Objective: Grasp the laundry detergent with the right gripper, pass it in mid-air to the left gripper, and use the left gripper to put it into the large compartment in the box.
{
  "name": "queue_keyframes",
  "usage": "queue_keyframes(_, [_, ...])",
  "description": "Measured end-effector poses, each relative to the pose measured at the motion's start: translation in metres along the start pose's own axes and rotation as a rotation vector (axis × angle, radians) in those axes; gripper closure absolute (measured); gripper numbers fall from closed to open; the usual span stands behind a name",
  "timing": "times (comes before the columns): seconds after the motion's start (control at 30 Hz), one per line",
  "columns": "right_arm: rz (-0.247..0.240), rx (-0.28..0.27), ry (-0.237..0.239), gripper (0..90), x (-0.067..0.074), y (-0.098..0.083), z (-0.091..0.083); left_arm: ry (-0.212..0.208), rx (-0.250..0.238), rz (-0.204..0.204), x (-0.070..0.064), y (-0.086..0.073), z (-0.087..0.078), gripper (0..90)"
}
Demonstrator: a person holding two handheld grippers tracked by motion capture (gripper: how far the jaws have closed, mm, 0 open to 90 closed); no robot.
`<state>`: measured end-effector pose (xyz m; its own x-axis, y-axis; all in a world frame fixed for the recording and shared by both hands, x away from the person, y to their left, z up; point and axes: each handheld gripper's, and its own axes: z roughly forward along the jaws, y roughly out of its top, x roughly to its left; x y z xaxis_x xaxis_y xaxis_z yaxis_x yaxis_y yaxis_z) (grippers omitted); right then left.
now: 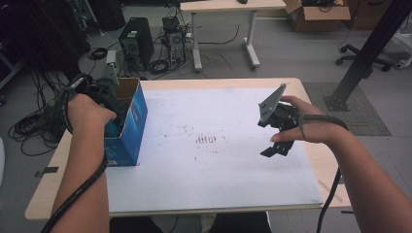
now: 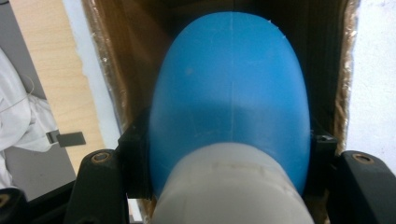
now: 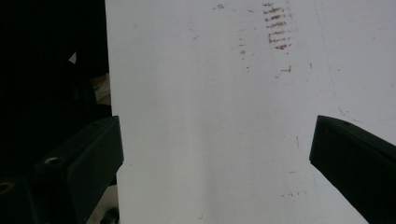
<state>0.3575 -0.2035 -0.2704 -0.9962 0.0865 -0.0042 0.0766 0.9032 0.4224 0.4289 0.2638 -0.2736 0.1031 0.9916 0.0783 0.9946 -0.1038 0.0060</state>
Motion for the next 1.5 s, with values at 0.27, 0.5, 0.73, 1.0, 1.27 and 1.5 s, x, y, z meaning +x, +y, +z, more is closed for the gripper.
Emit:
queue_keyframes(0.27, [0.003, 0.002, 0.004, 2.8, -0.001, 0.0, 0.003, -0.004, 0.006, 0.0, 0.002, 0.0, 0.012, 37.9])
queue_keyframes(0.5, [0.008, 0.001, 0.006, 2.8, -0.002, 0.0, 0.006, 0.002, 0.011, 0.007, 0.0, 0.001, 0.019, 37.9])
queue_keyframes(0.73, [0.008, 0.0, 0.007, 2.8, -0.001, -0.001, 0.007, 0.005, 0.01, 0.006, -0.001, 0.001, 0.02, 37.9])
queue_keyframes(1.0, [0.013, -0.006, 0.001, 2.8, -0.001, -0.004, 0.006, 0.01, 0.001, 0.006, -0.002, 0.001, 0.021, 37.8])
queue_keyframes(1.27, [0.016, -0.003, -0.002, 2.8, -0.001, -0.006, 0.006, 0.015, -0.009, 0.001, -0.001, 0.001, 0.022, 34.5])
queue_keyframes(1.5, [0.018, -0.004, -0.003, 2.8, -0.001, -0.006, 0.007, 0.016, -0.021, 0.0, -0.002, 0.001, 0.02, 31.8])
